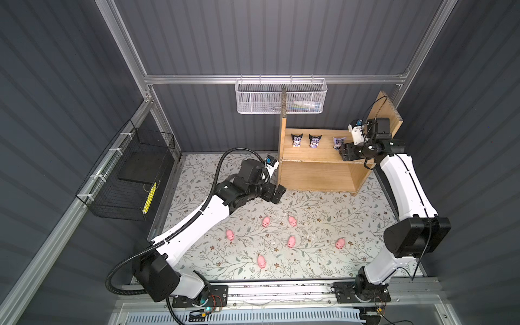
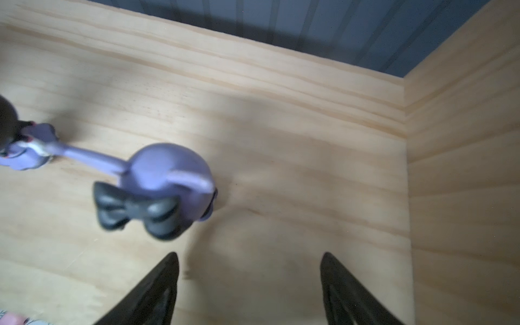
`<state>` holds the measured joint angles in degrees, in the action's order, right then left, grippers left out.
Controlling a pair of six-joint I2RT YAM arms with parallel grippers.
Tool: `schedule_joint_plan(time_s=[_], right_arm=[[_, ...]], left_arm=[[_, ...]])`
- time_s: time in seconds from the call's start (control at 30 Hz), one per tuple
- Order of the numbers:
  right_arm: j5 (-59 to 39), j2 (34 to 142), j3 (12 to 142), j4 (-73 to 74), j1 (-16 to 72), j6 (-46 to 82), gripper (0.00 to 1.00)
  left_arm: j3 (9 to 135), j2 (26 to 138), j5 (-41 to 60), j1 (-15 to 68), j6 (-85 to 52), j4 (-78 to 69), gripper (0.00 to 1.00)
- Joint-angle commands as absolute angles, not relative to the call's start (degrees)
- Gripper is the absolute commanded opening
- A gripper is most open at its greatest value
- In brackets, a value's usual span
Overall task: Place and organize the plastic toys onto the shelf
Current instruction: 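Open and raise the right gripper away from the shelf toward the pigs, then lower the right gripper over a pink pig while the left arm lowers nearby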
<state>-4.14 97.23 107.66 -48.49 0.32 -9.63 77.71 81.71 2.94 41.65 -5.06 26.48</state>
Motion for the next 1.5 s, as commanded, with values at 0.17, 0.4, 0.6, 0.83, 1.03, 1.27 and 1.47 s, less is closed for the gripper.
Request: schedule_joint_plan(time_s=[0.17, 0.4, 0.6, 0.83, 1.03, 1.27, 1.47], right_arm=[[-6.16, 92.46, 107.25, -51.46, 0.37, -6.18, 0.81], [-3.8, 82.91, 98.74, -48.3, 5.38, -2.9, 0.93], [7.23, 73.83, 89.71, -47.2, 16.6, 0.51, 0.96], [7.83, 58.22, 76.14, -43.94, 26.32, 11.54, 0.94], [-0.08, 42.84, 54.07, -33.84, 32.79, 23.26, 0.95], [7.12, 38.01, 39.2, -31.45, 44.34, 28.33, 0.94], [9.14, 38.45, 32.13, -26.37, 47.55, 31.2, 0.9]], left_arm=[[77.75, 77.34, 0.73, 41.65, -4.66, 29.81, 1.0], [73.61, 72.31, -1.55, 41.61, -7.36, 30.75, 1.0], [68.16, 64.99, -2.68, 41.65, -12.25, 31.71, 1.0], [59.04, 55.96, -4.93, 41.61, -19.21, 32.18, 1.0], [48.63, 50.94, -5.05, 41.89, -25.52, 28.16, 0.99], [42.24, 52.02, -7.39, 45.37, -29.6, 24.51, 0.99], [40.62, 55.64, -10.32, 48.18, -30.73, 21.96, 0.99]])
